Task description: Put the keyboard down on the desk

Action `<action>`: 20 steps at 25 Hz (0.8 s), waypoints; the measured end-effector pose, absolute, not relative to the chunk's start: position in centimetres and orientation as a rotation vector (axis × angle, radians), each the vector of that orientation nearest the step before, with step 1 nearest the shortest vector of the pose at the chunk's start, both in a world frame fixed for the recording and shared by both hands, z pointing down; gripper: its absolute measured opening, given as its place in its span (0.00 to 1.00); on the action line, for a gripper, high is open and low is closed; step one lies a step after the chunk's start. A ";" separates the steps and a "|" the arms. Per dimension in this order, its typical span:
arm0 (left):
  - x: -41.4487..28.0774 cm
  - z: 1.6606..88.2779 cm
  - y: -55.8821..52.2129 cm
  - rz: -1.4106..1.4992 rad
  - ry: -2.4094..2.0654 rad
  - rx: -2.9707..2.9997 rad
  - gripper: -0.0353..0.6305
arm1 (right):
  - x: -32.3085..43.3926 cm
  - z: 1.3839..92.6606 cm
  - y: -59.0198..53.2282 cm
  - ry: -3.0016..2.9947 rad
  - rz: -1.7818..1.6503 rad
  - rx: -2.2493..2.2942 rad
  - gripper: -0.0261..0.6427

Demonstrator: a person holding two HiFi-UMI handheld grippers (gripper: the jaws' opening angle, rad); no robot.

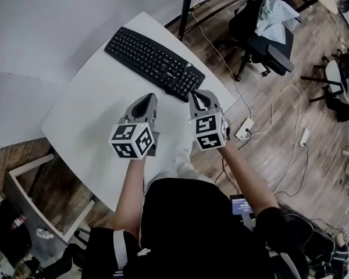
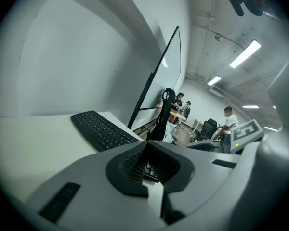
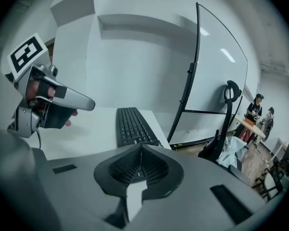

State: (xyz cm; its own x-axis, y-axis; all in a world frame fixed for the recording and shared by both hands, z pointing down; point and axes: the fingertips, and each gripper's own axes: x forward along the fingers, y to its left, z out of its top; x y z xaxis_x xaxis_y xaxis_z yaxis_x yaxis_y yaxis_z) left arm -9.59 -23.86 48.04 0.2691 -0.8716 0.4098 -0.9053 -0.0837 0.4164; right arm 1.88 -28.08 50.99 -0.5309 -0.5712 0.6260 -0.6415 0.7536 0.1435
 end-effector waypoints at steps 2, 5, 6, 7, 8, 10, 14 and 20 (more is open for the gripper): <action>-9.1 46.3 -23.2 0.082 -1.621 1.972 0.07 | 2.1 49.4 -27.7 -2.316 0.191 0.924 0.10; -8.7 44.1 -22.6 0.105 -1.671 2.009 0.07 | 2.3 47.0 -27.4 -2.380 0.208 0.944 0.10; -8.5 43.5 -22.5 0.106 -1.685 2.017 0.07 | 2.4 46.2 -27.4 -2.398 0.199 0.949 0.10; -8.4 42.8 -22.5 0.104 -1.696 2.026 0.07 | 2.4 45.4 -27.3 -2.417 0.191 0.952 0.10; -8.2 42.0 -22.5 0.101 -1.706 2.036 0.07 | 2.4 44.6 -27.3 -2.436 0.186 0.955 0.10; -7.6 40.4 -22.5 0.093 -1.725 2.065 0.07 | 2.4 42.8 -27.1 -2.477 0.179 0.962 0.10; -6.9 37.0 -21.6 0.049 -1.755 2.110 0.07 | 2.3 38.8 -26.2 -2.555 0.145 0.985 0.10; -6.1 32.7 -20.6 0.022 -1.834 2.176 0.07 | 2.5 33.7 -25.0 -2.648 0.051 0.994 0.10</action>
State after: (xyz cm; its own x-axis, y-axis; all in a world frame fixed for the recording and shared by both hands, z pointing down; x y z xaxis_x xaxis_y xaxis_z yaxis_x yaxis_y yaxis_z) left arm -6.07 -20.64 32.70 0.1873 -0.9618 0.1996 -0.9664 -0.1441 0.2128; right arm 2.48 -25.00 33.67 -0.7104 -0.6364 0.3004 -0.6476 0.7583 0.0751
